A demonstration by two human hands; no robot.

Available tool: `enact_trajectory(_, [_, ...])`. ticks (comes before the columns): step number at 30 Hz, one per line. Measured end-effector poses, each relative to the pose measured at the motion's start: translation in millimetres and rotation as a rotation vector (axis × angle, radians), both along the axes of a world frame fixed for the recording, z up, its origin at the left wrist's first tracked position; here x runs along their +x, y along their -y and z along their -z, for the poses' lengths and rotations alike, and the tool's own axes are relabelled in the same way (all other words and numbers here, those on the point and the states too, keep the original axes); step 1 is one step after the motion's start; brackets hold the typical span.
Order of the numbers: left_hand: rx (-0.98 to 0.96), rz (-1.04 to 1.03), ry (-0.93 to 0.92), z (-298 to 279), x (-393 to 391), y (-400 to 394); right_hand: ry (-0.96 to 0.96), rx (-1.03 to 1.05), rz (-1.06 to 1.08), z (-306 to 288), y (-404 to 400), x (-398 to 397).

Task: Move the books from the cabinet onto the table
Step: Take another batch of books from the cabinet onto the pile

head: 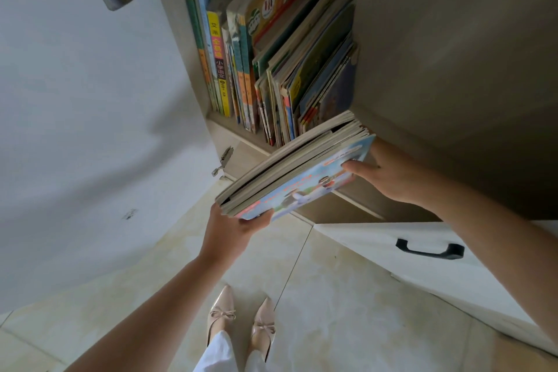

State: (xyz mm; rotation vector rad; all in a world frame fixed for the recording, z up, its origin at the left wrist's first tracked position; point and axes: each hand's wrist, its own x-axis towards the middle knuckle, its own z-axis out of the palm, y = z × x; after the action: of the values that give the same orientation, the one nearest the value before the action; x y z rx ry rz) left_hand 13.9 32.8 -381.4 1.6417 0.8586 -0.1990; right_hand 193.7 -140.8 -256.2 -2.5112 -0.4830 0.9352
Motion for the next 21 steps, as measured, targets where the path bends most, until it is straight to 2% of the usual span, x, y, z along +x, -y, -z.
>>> enact_trajectory(1, [-0.02,0.002,-0.032,-1.9,-1.4,-2.0,-0.017,0.014,0.015,-0.5,0.0,-2.1])
enact_trajectory(4, [0.046,-0.013,0.161,-2.7,-9.2,-10.8,-0.073,0.025,0.052,-6.5,0.7,-15.0])
enact_trajectory(7, [0.031,-0.054,0.262,-31.0,-21.5,-17.4,-0.137,0.112,0.094,-21.2,0.6,-28.7])
enact_trajectory(9, [-0.051,-0.096,0.259,-60.3,-28.2,-21.8,-0.279,0.199,0.203,-38.2,-4.0,-40.5])
enact_trajectory(11, [-0.127,-0.143,0.23,-95.1,-38.6,-29.0,-0.34,0.245,0.258,-60.1,-9.6,-57.5])
enact_trajectory(18, [-0.192,-0.323,0.192,-191.0,-102.1,-37.2,-0.393,0.43,0.534,-127.8,-20.3,-146.4])
enact_trajectory(21, [-0.215,-0.395,0.181,-228.7,-127.7,-38.2,-0.372,0.492,0.557,-151.3,-20.8,-180.0])
